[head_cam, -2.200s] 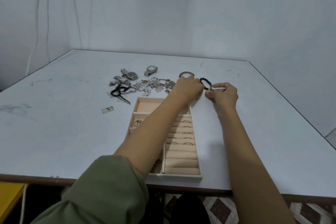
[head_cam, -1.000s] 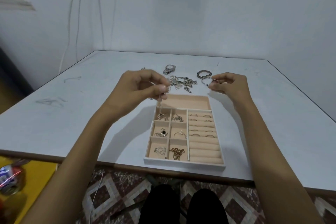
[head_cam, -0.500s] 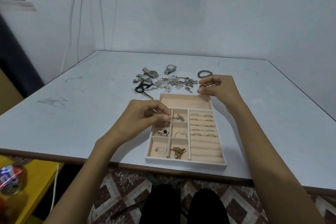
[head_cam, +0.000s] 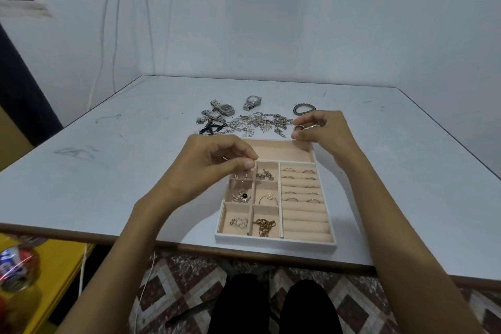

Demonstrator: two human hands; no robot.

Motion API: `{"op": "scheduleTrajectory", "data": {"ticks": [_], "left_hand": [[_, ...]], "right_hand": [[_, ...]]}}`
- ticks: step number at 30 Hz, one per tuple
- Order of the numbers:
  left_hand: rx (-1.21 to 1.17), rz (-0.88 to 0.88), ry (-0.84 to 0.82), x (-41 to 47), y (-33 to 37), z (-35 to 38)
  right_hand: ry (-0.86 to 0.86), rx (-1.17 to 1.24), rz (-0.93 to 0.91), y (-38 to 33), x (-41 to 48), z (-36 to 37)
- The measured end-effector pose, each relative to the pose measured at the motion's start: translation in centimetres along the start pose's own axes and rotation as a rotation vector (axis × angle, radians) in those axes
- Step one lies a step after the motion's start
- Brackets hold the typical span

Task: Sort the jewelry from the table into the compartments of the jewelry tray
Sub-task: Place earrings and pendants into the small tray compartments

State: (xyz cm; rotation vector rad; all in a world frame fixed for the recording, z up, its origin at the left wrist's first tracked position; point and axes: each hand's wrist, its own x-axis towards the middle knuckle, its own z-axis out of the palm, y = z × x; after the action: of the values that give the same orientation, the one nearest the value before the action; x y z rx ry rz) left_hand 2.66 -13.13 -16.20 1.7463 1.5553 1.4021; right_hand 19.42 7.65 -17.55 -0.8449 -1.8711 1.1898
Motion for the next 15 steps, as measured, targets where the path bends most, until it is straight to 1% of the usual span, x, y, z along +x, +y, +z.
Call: {"op": "scheduleTrajectory", "data": {"ticks": [4, 7, 9, 15], "left_hand": [[0.125, -0.046, -0.107, -0.1, -0.8, -0.1], [0.409, -0.012, -0.144, -0.4, -1.9, -0.2], [0.522, 0.011, -0.136, -0.7, -2.2, -0.4], [0.511, 0.084, -0.151, -0.8, -3.3, -0.4]], "right_hand": [[-0.011, 0.005, 0.004, -0.2, -0.1, 0.1], [-0.024, 0.018, 0.002, -0.5, -0.3, 0.1], [-0.034, 0.041, 0.011, -0.7, -0.4, 0.2], [-0.068, 0.015, 0.003, -1.2, -0.6, 0.6]]}}
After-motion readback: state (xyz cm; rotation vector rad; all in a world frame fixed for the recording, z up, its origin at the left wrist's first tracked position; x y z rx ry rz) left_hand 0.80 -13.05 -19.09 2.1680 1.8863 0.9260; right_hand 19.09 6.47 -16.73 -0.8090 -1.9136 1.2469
